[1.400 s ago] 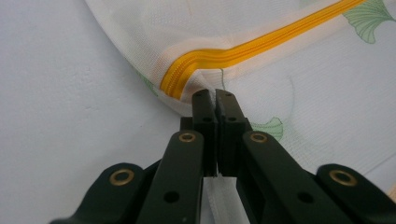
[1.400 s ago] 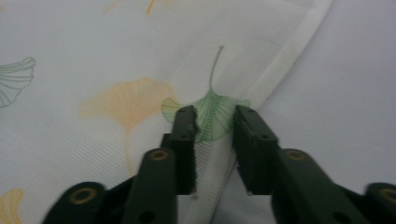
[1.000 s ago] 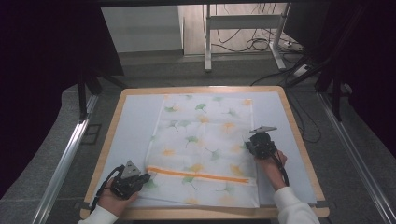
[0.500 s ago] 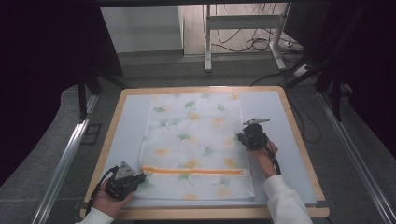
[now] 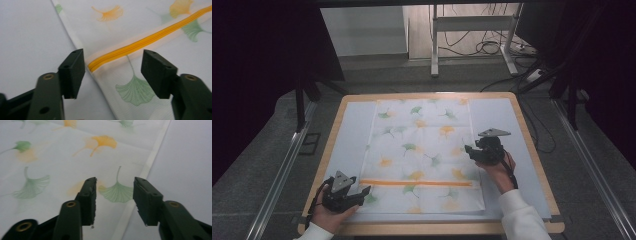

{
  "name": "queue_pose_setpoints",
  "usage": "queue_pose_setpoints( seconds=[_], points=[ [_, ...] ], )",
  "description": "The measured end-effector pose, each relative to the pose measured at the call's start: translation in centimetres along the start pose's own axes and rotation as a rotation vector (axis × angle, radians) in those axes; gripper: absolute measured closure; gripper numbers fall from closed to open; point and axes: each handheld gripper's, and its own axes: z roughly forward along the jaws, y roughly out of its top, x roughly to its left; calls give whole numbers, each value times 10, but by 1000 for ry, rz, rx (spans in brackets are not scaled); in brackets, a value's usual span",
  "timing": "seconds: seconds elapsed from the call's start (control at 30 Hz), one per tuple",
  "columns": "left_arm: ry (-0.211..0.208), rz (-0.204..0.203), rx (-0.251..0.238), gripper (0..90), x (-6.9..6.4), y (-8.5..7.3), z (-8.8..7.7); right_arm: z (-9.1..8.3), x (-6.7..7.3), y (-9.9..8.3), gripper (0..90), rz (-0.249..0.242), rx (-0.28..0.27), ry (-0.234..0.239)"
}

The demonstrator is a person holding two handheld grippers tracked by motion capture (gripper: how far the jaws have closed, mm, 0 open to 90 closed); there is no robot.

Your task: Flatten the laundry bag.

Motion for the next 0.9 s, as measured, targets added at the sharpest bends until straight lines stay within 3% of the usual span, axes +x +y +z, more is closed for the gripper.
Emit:
queue_pose_setpoints(
  seconds=[0.03,0.07,0.2,0.37,0.63,0.83,0.9],
  points=[
    [-9,-1,-11,349,0,1,-1,0,0,0,476,0,0,0],
    [-13,-1,-24,312,-1,1,-3,-11,3,-3,433,-7,-9,37],
    [-21,4,-60,300,0,3,-7,-24,7,-11,408,-18,-14,66],
    [-21,3,-77,282,6,6,-11,-46,15,-37,402,-36,6,124],
    [-33,2,-100,283,5,17,-11,-66,18,-61,384,-45,19,147],
    [-58,15,-115,283,-4,26,-10,-79,20,-72,411,-47,19,163],
    [-72,36,-116,283,-10,32,-7,-83,22,-76,448,-59,29,164]
  ],
)
